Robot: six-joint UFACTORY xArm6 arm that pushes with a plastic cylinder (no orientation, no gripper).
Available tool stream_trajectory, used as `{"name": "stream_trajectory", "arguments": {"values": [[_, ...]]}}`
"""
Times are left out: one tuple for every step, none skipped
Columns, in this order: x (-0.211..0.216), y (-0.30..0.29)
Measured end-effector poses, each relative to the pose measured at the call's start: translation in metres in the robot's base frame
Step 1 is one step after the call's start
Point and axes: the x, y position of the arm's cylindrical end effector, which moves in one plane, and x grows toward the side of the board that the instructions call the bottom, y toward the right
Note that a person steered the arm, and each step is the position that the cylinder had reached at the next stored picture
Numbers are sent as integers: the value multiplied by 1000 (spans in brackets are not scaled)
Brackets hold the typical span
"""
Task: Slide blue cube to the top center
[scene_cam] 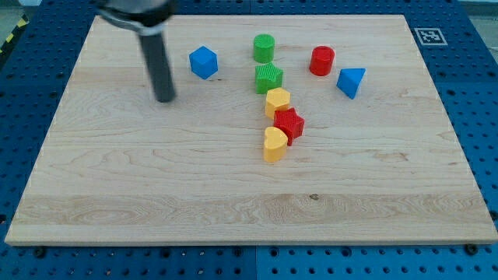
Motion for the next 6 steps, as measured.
{"name": "stream_trajectory", "arguments": {"values": [[-35,-7],[-44,22],[-46,55],[-46,87],[-46,109],[-61,119]]}}
